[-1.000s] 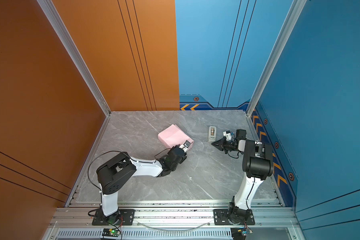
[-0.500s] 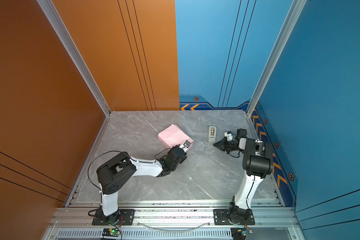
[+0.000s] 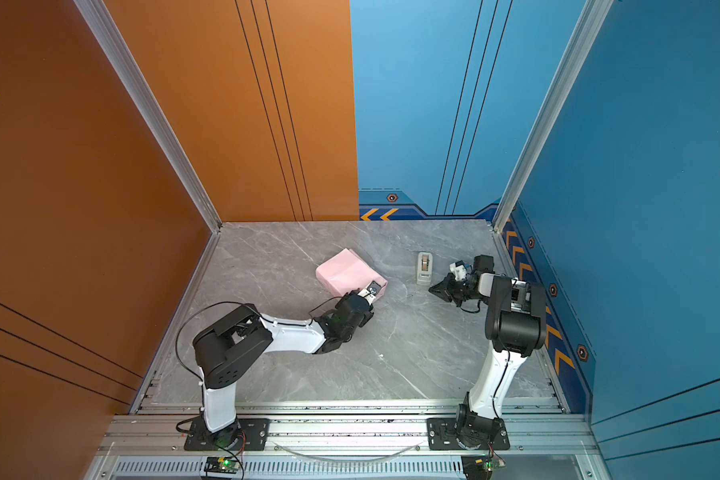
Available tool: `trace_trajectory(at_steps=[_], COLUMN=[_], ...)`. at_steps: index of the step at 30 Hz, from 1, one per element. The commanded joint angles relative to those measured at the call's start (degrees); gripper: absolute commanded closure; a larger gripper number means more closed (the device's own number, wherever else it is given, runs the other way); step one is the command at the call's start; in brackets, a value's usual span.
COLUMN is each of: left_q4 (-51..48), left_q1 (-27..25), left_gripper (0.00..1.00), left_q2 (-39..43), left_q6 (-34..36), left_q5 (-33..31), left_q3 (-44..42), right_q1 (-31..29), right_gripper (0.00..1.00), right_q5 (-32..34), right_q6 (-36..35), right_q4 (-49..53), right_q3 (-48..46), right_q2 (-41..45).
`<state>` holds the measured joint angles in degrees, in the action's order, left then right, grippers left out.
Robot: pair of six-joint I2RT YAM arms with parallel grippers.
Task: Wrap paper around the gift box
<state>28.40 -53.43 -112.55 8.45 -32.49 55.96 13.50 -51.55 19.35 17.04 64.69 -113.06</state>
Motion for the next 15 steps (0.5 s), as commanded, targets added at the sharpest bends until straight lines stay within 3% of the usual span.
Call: trace_trajectory(at_steps=[1,15], left_q4=[-25.24,-25.24], left_q1=[-0.93,-1.01], left_gripper=[0.59,0.59], left_q2=[-10.95,-11.02], left_q6=[-4.48,-4.41], left_q5=[14.56,14.51], left_q3=[-5.95,-5.84], right_q1=[0.73,0.06], right_gripper=[1.00,1.00], right_q5=[5.38,8.33], right_q6=[-1.67,-3.01], right_q4=[8.32,11.37], right_q3=[-0.21,0.33], right_q2=[-2.07,-2.52])
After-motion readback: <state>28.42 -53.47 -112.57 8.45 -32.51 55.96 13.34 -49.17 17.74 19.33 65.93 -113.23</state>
